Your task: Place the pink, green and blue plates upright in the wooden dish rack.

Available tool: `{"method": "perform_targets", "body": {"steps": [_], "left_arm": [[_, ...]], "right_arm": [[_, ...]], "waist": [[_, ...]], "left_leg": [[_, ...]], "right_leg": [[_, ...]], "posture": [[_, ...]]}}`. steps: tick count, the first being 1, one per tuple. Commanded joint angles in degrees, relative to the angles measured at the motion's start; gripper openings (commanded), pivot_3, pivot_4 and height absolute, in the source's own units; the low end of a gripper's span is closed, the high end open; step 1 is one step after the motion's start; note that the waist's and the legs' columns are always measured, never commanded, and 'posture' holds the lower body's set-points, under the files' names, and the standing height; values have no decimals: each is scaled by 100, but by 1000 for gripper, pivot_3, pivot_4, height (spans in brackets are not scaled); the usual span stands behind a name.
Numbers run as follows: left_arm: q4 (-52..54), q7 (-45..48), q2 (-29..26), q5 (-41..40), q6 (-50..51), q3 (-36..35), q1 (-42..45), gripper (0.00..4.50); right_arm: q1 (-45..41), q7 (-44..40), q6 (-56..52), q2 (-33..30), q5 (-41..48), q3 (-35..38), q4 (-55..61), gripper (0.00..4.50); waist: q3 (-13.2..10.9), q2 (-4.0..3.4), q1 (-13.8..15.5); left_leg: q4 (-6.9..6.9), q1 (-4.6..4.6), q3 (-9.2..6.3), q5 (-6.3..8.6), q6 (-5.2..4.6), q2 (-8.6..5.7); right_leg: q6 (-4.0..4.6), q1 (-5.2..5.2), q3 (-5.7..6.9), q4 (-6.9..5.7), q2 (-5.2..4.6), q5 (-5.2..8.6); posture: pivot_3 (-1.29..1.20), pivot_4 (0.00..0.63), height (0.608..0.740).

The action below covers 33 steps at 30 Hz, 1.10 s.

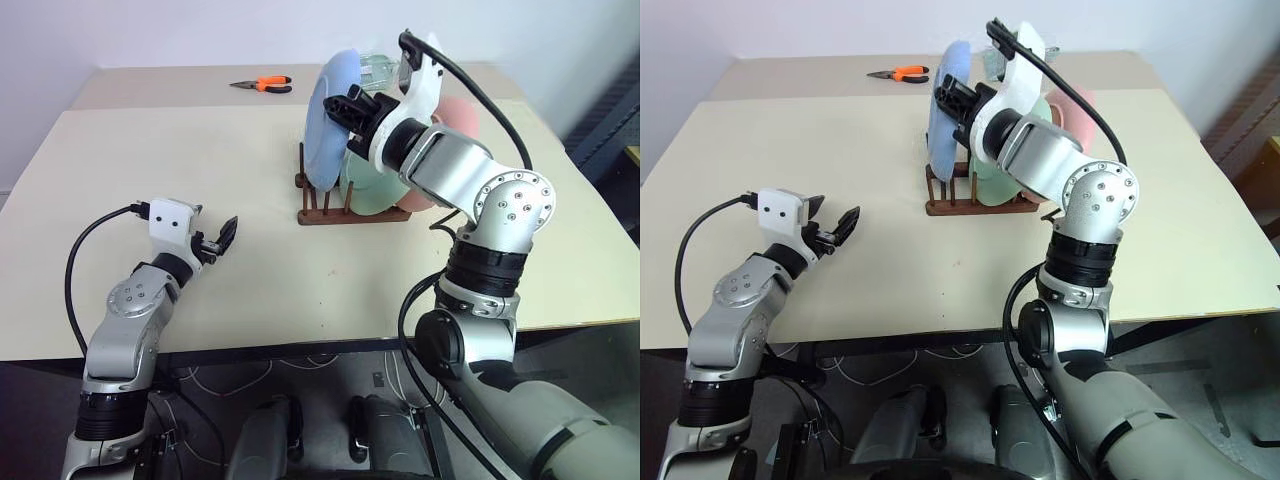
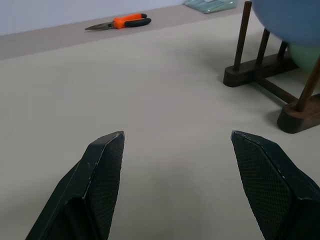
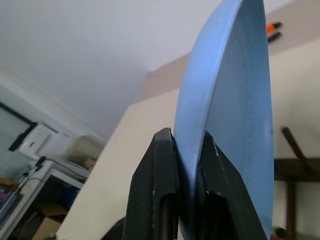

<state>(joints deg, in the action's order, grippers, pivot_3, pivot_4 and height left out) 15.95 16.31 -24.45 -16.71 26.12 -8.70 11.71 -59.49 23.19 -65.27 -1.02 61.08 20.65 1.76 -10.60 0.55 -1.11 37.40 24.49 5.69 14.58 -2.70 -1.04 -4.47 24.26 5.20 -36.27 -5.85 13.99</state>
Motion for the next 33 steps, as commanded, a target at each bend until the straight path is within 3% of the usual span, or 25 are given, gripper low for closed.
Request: {"method": "perform_targets", "body": {"steps": [1, 4, 8, 13, 17, 23, 26, 30, 33], "left_arm": [[259, 12, 5, 21, -4, -34, 3, 3473], [271, 34, 1, 15, -15, -35, -15, 3536], [337, 62, -6, -15, 3, -53, -68, 3536], [399, 99, -12, -20, 31, -57, -90, 3536], [411, 300, -174, -25, 68, -72, -135, 3536], [481, 906, -401, -178, 204, 225, -203, 3536], [563, 1207, -432, -250, 332, 480, -151, 3536], [740, 1654, -520, -352, 552, 937, 4, 3536], [939, 1864, -562, -483, 720, 1111, 92, 3536]], "right_arm": [[-55, -174, 185, -88, -115, -74, 7, 0], [-42, -621, 365, -315, -520, -410, -31, 1076], [-101, -1643, 937, -813, -1234, -1114, 271, 2970], [164, -3468, 2154, -2247, -2654, -2373, 957, 2970], [972, -5304, 2935, -3519, -2586, -1839, 1349, 2970], [2376, -5985, 2830, -4804, -2765, -922, 1284, 2970], [2901, -6095, 2748, -5087, -2938, -1000, 1591, 2199], [3239, -6001, 2872, -5143, -3530, -1452, 1758, 196], [3180, -5834, 3000, -4995, -3983, -1787, 1616, 90]], "waist": [[0, 0, 1], [0, 0, 5], [0, 0, 5], [0, 1, 29], [0, 11, 75], [-1, 11, 80], [-2, 6, 45], [-2, 4, 33], [-2, 3, 52]], "left_leg": [[-1, 0, 0, 0, 0, 0], [-1, 0, 1, 0, 0, 0], [-1, 0, 3, 1, -2, 0], [1, 3, 5, 4, -9, 0], [4, 2, 4, 6, -12, 0], [16, 1, 6, 14, -23, 3], [19, -2, 7, 15, -23, 6], [24, -4, 11, 15, -20, 17], [32, -1, 11, 16, -20, 17]], "right_leg": [[0, 1, 0, 0, 0, 0], [0, 1, -1, 0, 0, 0], [0, 2, -2, 1, 0, 0], [-2, 5, -4, 3, -1, 1], [-3, -3, -1, 10, -1, 1], [-9, -15, -1, 17, -7, -3], [-8, -16, -3, 16, -9, -3], [-7, -14, -3, 13, -6, -3], [-6, -12, -3, 11, -6, -3]], "posture": [[0, 150, 740], [0, 150, 740], [0, 150, 740], [0, 150, 740], [0, 150, 740], [0, 150, 740], [0, 150, 740], [0, 150, 740], [0, 150, 740]]}}
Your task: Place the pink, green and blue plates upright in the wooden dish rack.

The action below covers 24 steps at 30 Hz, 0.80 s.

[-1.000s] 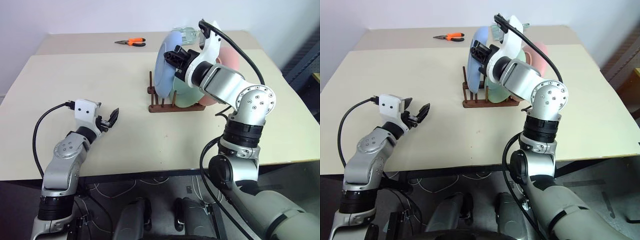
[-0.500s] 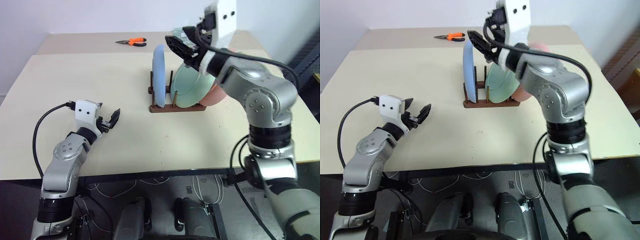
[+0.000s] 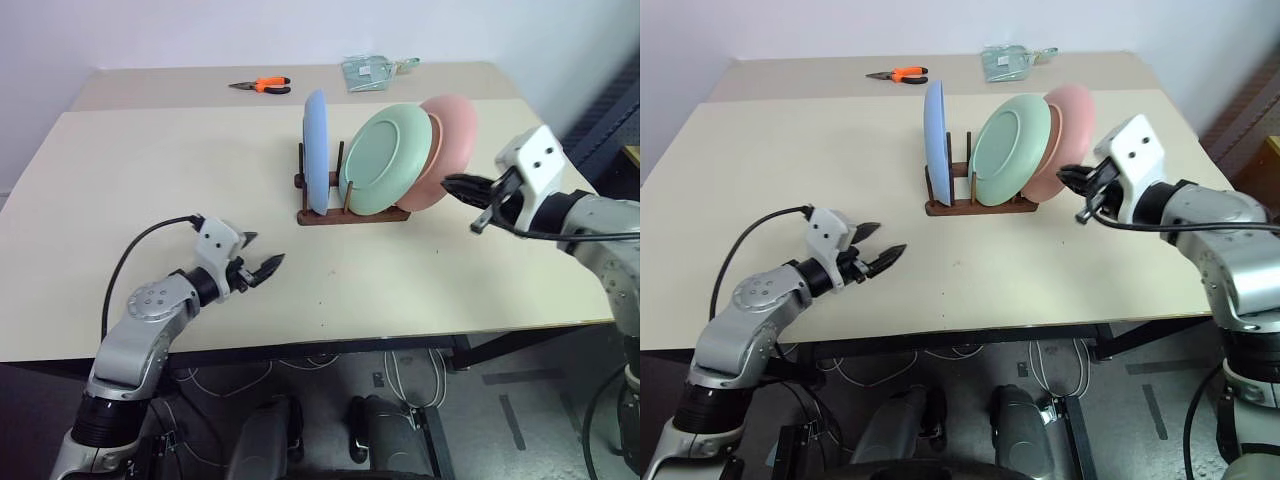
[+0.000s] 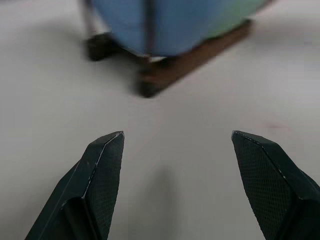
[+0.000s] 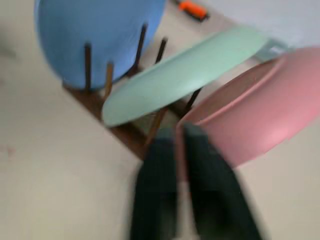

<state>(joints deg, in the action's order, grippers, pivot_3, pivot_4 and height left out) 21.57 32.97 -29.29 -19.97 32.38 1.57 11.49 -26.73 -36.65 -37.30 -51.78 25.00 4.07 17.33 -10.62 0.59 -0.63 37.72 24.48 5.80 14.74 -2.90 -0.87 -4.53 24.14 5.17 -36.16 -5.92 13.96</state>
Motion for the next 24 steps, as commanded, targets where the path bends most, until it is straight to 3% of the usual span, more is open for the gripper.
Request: {"method": "perform_targets", "body": {"steps": [1, 9, 16, 20, 24], "left_arm": [[462, 273, -87, -224, 151, 120, 134, 3536], [927, 393, -104, -472, 493, 238, 169, 3536], [979, 276, -94, -452, 530, 218, 101, 3536], [1013, 222, -74, -469, 563, 187, 69, 3536], [1016, 197, -99, -450, 555, 174, 31, 3536]], "right_arm": [[-143, 158, 228, 139, -487, -243, -13, 90], [-731, 146, 836, 634, -1391, -906, -869, 90], [-1306, -63, 1154, 1143, -1493, -994, -787, 90], [-1337, -204, 1246, 1129, -1637, -1034, -689, 90], [-1447, -141, 1440, 800, -1863, -623, -893, 90]], "waist": [[0, 0, 4], [-1, 0, 2], [-1, -1, 1], [-1, -1, 25], [-1, -1, 23]], "left_leg": [[1, 0, 0, 0, 0, 0], [15, 3, 0, 0, 0, 1], [19, 3, 0, -1, -1, 3], [23, 2, -1, 0, -3, 3], [25, 2, -1, 1, -3, 3]], "right_leg": [[0, 0, 0, 1, 0, 0], [0, -4, 1, -1, 4, 0], [0, -7, 2, -2, 9, 0], [-1, -13, 5, 0, 8, 0], [-1, -13, 5, -1, 7, 0]], "posture": [[0, 150, 740], [0, 150, 740], [0, 150, 740], [0, 150, 740], [0, 150, 740]]}}
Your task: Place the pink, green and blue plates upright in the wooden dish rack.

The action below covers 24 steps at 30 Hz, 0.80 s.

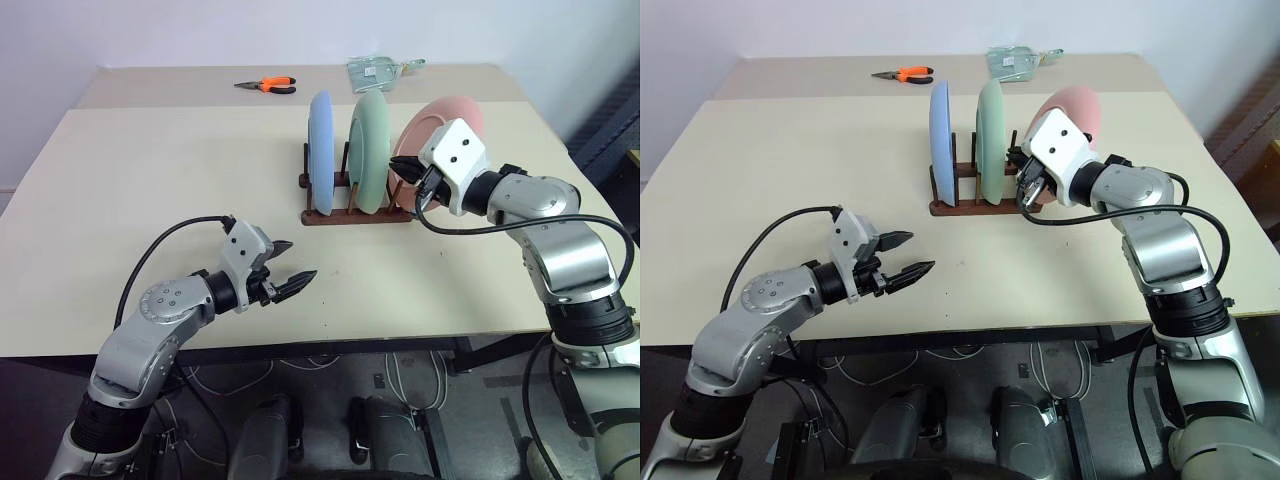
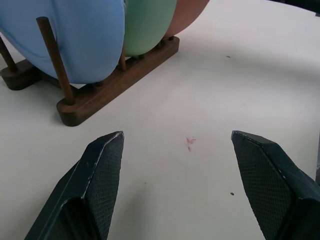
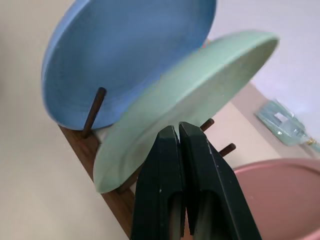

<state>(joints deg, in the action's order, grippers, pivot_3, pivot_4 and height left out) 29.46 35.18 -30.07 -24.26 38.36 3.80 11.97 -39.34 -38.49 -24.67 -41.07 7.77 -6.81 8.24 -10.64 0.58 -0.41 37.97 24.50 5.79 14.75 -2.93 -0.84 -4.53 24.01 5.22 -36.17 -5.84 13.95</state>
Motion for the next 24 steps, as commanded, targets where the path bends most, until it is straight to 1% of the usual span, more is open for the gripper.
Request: {"method": "perform_targets", "body": {"steps": [1, 5, 7, 9, 11, 14, 17, 19, 24], "left_arm": [[221, -27, -30, -29, -41, -63, -26, 3536], [176, -10, -80, -35, -73, -102, -71, 3536], [110, 21, -108, -24, -117, -112, -75, 3536], [4, 37, -109, -3, -155, -88, -13, 3536], [-63, 42, -94, 19, -184, -46, 40, 3536], [-114, 35, -74, 54, -212, 20, 90, 3536], [-96, 13, -63, 69, -215, 45, 81, 3536], [-48, -9, -83, 53, -205, -18, 18, 3536], [44, -79, -90, 33, -170, -82, -94, 3536]], "right_arm": [[-239, 54, 177, -426, -157, 643, -62, 90], [-300, 138, 151, -1145, -364, 1205, -436, 90], [-76, 148, 227, -1425, -482, 1362, -571, 90], [243, 116, 324, -1563, -614, 1357, -688, 90], [537, 27, 540, -1521, -677, 1249, -706, 90], [651, -4, 668, -1248, -603, 1146, -662, 90], [593, -20, 917, -932, -700, 866, -691, 90], [457, -45, 950, -788, -655, 824, -668, 90], [337, -242, 855, -733, -449, 928, -480, 90]], "waist": [[0, 0, 1], [-1, -2, 20], [-1, -1, 16], [0, 1, 0], [1, 2, -22], [-4, -12, -56], [-5, -18, -37], [-5, -18, -24], [-5, -17, 14]], "left_leg": [[0, 0, 0, 0, 0, 0], [1, 0, 0, 0, 0, -1], [0, 0, 0, 1, 0, 0], [0, -2, 0, 1, 0, 1], [1, -7, 0, 0, 0, 2], [2, -12, 4, 0, 0, 5], [4, -11, 6, -1, 0, 9], [6, -10, 6, -1, 0, 10], [9, -7, 4, 0, -1, 9]], "right_leg": [[0, 0, 0, 0, 0, 0], [0, 0, 0, 0, -1, 0], [0, -1, 0, 2, 0, 0], [0, -3, 0, 2, -1, 0], [0, -9, 0, 2, 0, 0], [0, -11, -2, -1, 2, 0], [0, -9, -3, -4, 7, 0], [0, -9, -3, -3, 7, 0], [0, -11, -1, 1, 6, 0]], "posture": [[0, 150, 740], [0, 150, 740], [0, 150, 740], [0, 150, 740], [0, 150, 740], [0, 150, 740], [0, 150, 740], [0, 150, 740], [0, 150, 740]]}}
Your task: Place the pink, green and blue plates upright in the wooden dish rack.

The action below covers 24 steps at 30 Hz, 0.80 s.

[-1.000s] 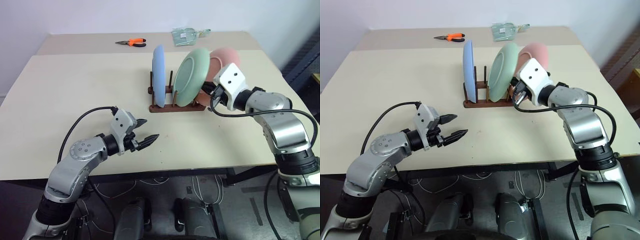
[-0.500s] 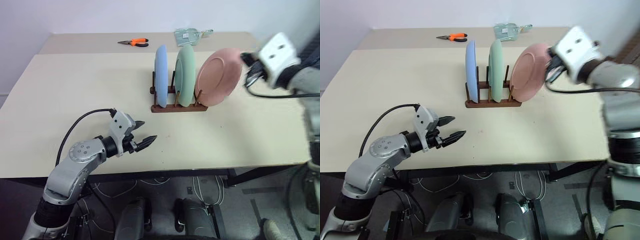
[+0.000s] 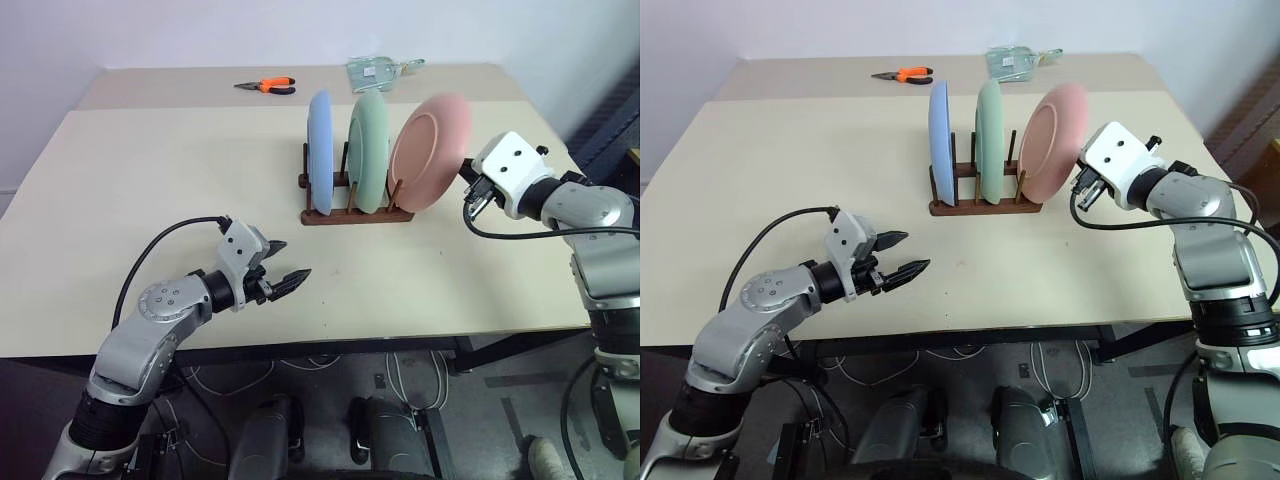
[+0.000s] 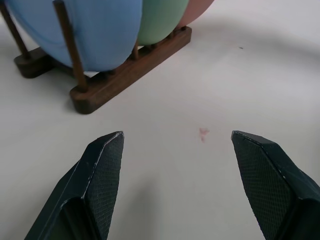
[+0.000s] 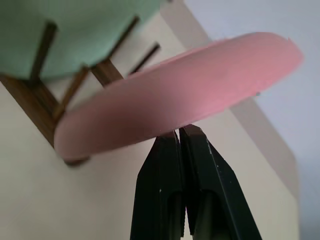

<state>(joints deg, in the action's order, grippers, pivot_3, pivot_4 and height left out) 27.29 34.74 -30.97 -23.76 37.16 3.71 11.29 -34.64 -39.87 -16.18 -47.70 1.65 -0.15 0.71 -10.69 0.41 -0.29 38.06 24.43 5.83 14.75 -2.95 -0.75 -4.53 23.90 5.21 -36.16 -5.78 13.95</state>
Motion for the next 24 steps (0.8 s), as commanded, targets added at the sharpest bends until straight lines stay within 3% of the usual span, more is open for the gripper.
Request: {"method": "perform_targets", "body": {"steps": [1, 8, 16, 24], "left_arm": [[268, -46, 8, -15, -56, -68, -38, 3536], [-127, -293, 4, 232, -309, -336, -60, 3536], [-1103, -269, -554, 652, -1036, -1221, -554, 3536], [-1501, -175, -606, 753, -1374, -1440, -764, 3536]], "right_arm": [[-111, -101, -11, -73, 163, 286, 257, 90], [376, 85, 318, -422, -176, 545, -540, 90], [809, -305, 257, -180, 956, 1560, -1137, 90], [1306, -311, 282, -106, 1035, 1607, -918, 90]], "waist": [[0, 0, 4], [0, 1, 28], [1, -1, -30], [3, -6, -29]], "left_leg": [[0, 0, -1, 0, 0, 0], [1, -1, 0, 0, 0, 0], [1, -3, 2, 0, 0, 5], [1, -4, 1, 3, -2, 4]], "right_leg": [[0, -1, 1, 0, 0, 0], [0, -3, 1, 1, 0, 0], [0, -3, 1, 0, 6, 0], [0, -4, 1, -1, -4, 0]], "posture": [[0, 150, 740], [0, 150, 740], [0, 150, 740], [0, 150, 740]]}}
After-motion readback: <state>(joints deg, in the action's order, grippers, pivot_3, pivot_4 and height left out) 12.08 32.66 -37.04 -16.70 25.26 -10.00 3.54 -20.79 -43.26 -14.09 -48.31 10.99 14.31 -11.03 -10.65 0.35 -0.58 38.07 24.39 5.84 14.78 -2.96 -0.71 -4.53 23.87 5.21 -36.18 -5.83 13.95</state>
